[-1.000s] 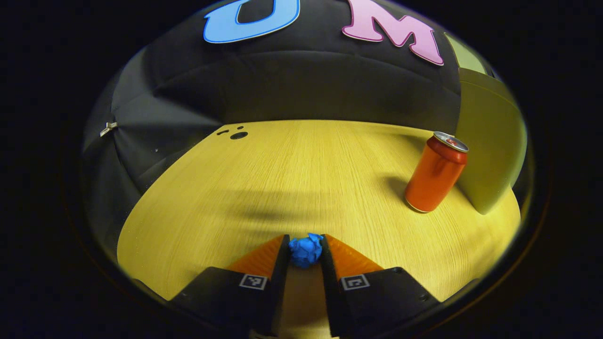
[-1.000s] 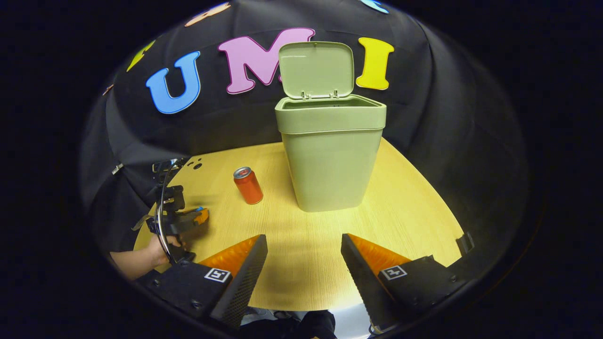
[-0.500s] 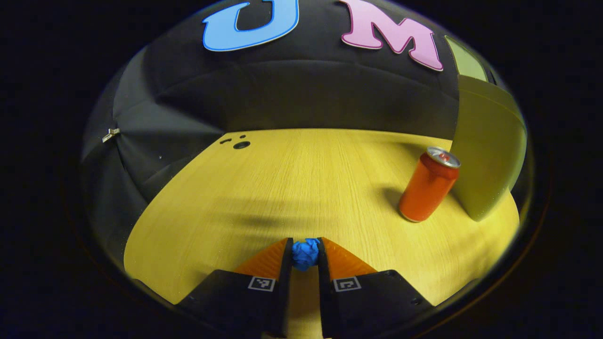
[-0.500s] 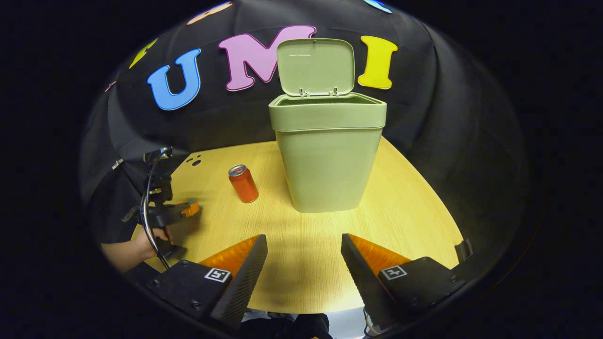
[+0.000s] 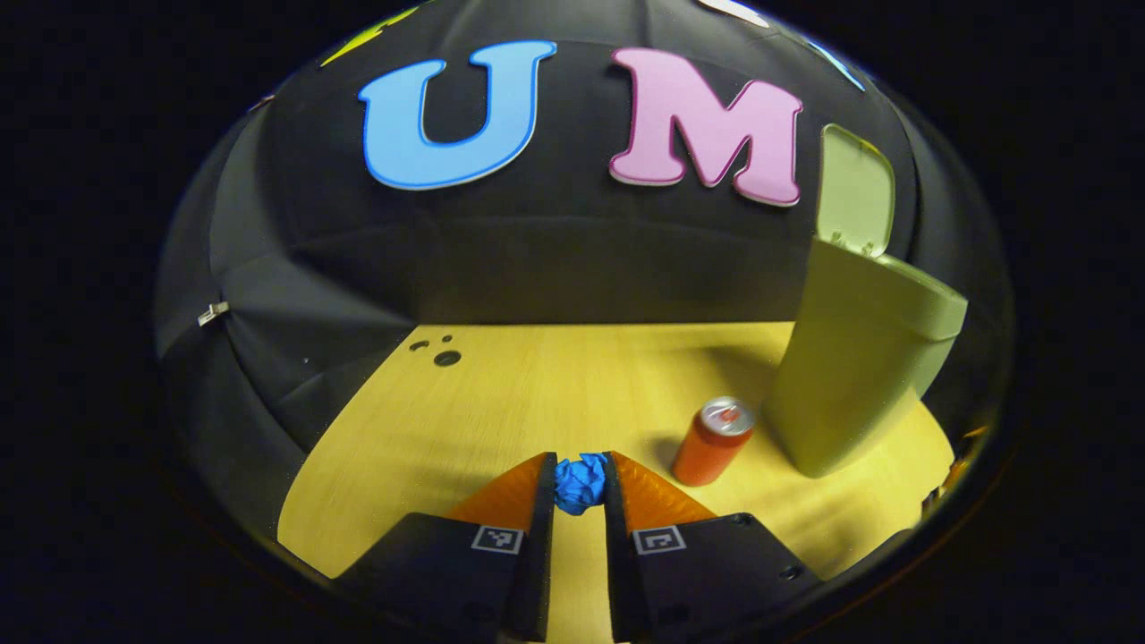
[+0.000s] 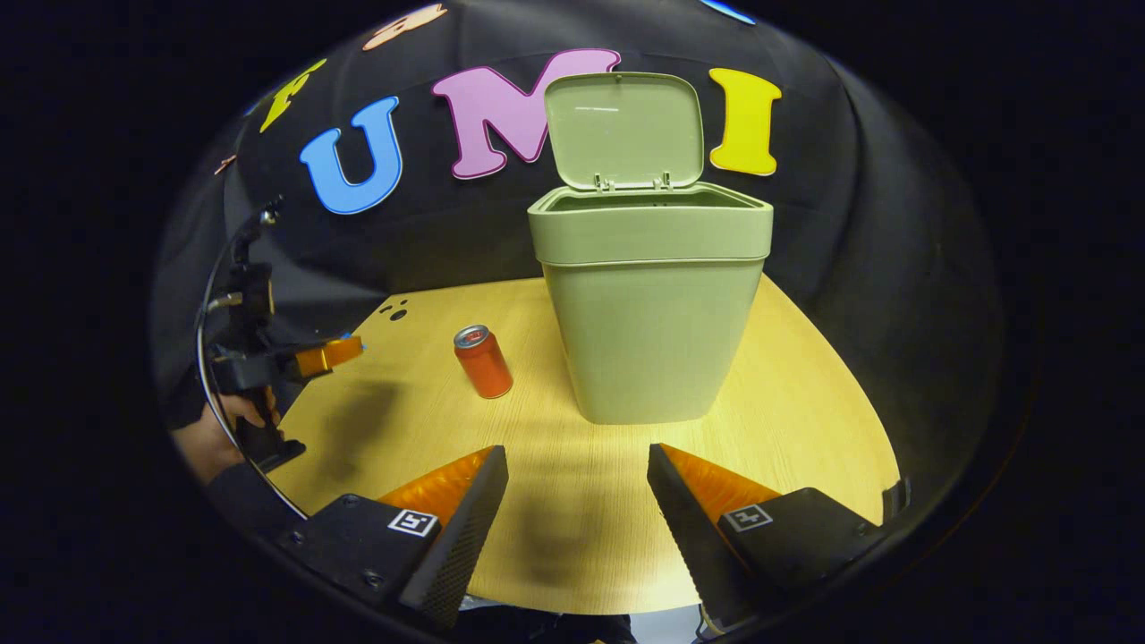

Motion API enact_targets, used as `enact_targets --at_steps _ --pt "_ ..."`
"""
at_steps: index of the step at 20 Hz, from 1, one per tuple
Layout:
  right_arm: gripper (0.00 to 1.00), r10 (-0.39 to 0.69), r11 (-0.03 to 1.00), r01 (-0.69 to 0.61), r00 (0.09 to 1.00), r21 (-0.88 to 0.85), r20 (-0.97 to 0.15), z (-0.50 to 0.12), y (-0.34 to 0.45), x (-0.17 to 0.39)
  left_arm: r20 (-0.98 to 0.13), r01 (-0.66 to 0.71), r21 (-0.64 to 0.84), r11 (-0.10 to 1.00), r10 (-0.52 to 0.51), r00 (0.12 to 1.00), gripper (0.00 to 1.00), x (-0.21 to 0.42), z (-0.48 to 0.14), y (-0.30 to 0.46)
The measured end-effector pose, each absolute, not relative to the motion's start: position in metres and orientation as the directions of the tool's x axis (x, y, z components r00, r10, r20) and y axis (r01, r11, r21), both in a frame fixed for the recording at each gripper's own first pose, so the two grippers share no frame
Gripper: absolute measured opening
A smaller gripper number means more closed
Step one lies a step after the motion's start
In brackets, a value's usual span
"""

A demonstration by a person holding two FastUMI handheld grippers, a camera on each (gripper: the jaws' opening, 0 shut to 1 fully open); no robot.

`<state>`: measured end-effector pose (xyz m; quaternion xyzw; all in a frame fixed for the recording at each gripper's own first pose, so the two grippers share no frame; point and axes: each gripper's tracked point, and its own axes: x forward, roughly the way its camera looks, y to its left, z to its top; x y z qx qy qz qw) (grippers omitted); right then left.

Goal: Press the lid of the desktop garbage bin to open it, pick up the crumpled paper on the desktop and throw it into the bin, then pick up the pop can on the desktop and drop it into the bin, and finally close the garbage bin lid.

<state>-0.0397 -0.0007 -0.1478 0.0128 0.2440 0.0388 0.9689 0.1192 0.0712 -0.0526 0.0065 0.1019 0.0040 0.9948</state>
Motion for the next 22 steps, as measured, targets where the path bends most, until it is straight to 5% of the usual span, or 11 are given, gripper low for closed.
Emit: enact_targets --at_steps 9,22 --pt "0.99 0.101 0.991 -0.05 0.888 0.125 -0.448 -0.149 -0.026 -0.022 -0.066 0.196 0.071 0.978 -0.192 0.979 0.3 0.105 0.06 -0.05" --pt "0.99 0.103 0.988 -0.041 0.896 0.151 -0.431 -0.146 -0.089 -0.004 -0.02 0.45 0.153 0.88 -0.452 0.892 0.3 0.125 0.091 -0.237"
